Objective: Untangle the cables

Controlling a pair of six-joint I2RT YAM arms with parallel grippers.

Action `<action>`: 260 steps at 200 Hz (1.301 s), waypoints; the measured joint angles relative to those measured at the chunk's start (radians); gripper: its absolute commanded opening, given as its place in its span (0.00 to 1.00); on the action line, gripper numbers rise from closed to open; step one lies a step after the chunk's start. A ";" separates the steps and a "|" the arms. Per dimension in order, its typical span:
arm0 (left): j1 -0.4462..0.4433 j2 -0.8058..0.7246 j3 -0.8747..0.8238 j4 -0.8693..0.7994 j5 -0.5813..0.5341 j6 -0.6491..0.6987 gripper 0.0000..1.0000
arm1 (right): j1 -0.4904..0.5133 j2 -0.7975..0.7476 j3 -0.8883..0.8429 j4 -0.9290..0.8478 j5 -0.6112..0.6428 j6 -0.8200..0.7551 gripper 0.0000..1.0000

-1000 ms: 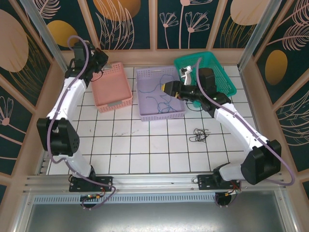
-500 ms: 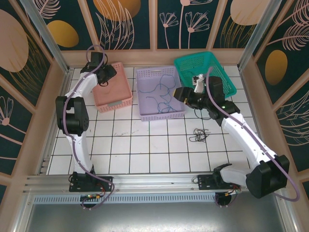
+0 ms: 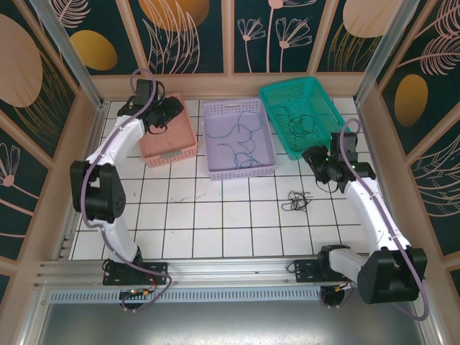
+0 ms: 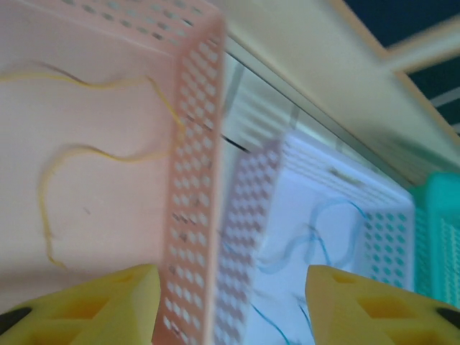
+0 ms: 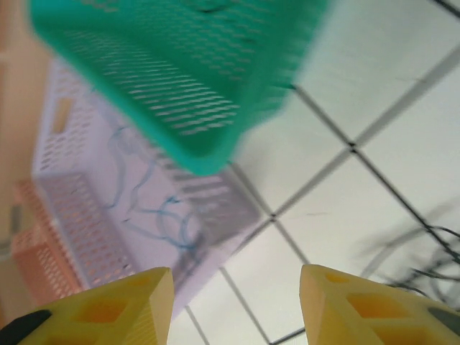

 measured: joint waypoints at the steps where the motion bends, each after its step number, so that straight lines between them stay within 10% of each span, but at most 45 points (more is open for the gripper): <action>1: -0.008 -0.010 -0.007 0.003 0.002 -0.002 0.55 | -0.004 -0.001 -0.008 -0.001 0.000 0.005 0.51; 74: -0.381 -0.255 -0.334 0.160 0.130 -0.018 0.37 | -0.063 -0.069 -0.270 -0.021 -0.061 0.198 0.49; 133: -0.587 -0.166 -0.329 0.169 0.207 0.103 0.39 | -0.063 -0.009 -0.290 0.050 -0.093 0.182 0.26; 156: -0.638 -0.084 -0.285 0.163 0.231 0.153 0.43 | -0.063 0.005 -0.300 0.056 -0.105 0.156 0.00; 260: -0.721 -0.011 -0.333 0.196 0.310 0.312 0.53 | 0.113 -0.069 -0.304 0.241 -0.334 0.164 0.00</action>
